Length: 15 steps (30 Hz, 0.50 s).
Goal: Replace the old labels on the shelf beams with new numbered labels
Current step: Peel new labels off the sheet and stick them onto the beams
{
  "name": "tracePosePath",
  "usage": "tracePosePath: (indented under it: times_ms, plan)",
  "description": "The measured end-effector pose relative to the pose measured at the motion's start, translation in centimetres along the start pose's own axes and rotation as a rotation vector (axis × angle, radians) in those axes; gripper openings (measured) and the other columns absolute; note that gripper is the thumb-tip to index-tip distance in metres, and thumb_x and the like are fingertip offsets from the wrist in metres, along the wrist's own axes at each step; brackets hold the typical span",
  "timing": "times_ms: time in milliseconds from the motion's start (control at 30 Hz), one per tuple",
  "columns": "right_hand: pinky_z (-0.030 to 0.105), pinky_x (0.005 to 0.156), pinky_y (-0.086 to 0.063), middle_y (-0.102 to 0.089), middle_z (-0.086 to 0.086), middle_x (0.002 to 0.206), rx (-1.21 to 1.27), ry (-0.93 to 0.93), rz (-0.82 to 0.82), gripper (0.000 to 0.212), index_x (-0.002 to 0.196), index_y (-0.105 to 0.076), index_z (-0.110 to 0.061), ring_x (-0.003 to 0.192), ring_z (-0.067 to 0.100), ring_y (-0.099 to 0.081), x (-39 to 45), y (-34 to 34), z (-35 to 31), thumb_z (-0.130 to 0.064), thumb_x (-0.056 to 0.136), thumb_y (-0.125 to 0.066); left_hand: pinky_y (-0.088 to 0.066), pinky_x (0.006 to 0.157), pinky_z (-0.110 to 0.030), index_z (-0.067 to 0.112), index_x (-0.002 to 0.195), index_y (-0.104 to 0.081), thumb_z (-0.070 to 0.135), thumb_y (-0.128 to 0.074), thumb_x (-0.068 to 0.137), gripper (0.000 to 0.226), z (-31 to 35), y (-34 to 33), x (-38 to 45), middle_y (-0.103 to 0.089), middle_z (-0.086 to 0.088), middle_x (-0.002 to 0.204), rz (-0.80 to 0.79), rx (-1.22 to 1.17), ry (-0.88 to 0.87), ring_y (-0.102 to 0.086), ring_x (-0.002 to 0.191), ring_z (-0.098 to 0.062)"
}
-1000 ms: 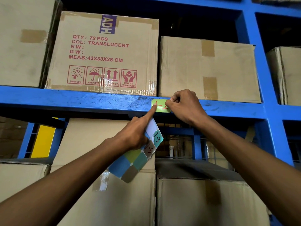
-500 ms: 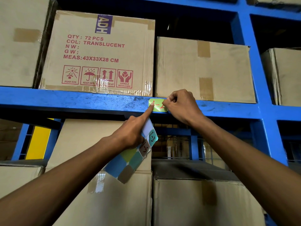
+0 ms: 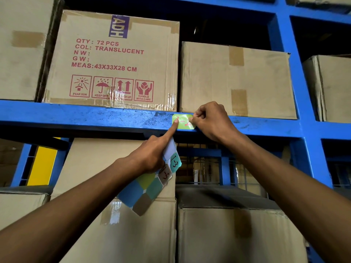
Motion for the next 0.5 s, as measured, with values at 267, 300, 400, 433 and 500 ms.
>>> tracePosePath:
  times_ms: [267,300,400,433,500]
  plan:
    - [0.039,0.072,-0.055,-0.071,0.013,0.094,-0.009,-0.069,-0.01,0.014,0.076,-0.069,-0.003,0.092,0.022,-0.064,0.4,0.0,-0.2,-0.016,0.081,-0.067,-0.033,0.058,-0.036,0.033,0.144,0.02,-0.005,-0.064,0.077,0.114,0.0,0.1,0.3,-0.038,-0.007,0.068,-0.024,0.01,-0.001,-0.041,0.061,-0.025]
    - [0.04,0.074,-0.055,-0.071,0.014,0.093,-0.02,-0.06,-0.011,0.014,0.077,-0.07,-0.003,0.091,0.024,-0.064,0.4,0.0,-0.2,-0.016,0.081,-0.067,-0.032,0.056,-0.035,0.034,0.144,0.021,-0.005,-0.063,0.077,0.114,0.0,0.1,0.4,-0.037,-0.006,0.067,-0.031,0.012,0.004,-0.039,0.058,-0.023]
    - [0.042,0.07,-0.054,-0.067,0.014,0.093,-0.08,-0.054,0.001,0.019,0.079,-0.066,-0.005,0.089,0.027,-0.062,0.3,0.0,-0.1,-0.024,0.08,-0.068,-0.034,0.056,-0.033,0.035,0.144,0.022,-0.004,-0.064,0.078,0.115,0.1,0.2,0.3,-0.038,-0.005,0.067,-0.044,0.02,0.014,-0.041,0.057,-0.021]
    - [0.04,0.066,-0.051,-0.066,0.012,0.092,-0.086,-0.077,0.014,0.021,0.081,-0.063,-0.007,0.088,0.025,-0.06,0.3,0.2,0.2,-0.027,0.08,-0.068,-0.037,0.059,-0.035,0.035,0.143,0.022,-0.004,-0.065,0.078,0.116,0.1,0.2,0.3,-0.04,-0.006,0.07,-0.047,0.021,0.014,-0.045,0.061,-0.023]
    - [0.035,0.062,-0.043,-0.061,0.007,0.091,-0.094,-0.121,0.044,0.023,0.086,-0.06,-0.007,0.085,0.022,-0.055,-0.1,0.9,0.8,-0.03,0.083,-0.066,-0.04,0.063,-0.041,0.034,0.143,0.023,-0.005,-0.064,0.077,0.116,0.0,0.2,0.1,-0.045,-0.01,0.076,-0.053,0.016,0.014,-0.051,0.069,-0.032]
Point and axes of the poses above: each hand's wrist, its own x-axis towards the middle knuckle, its own y-axis out of the back of the hand, z = x × y, the point moved 2 cm from there along x, towards the middle knuckle
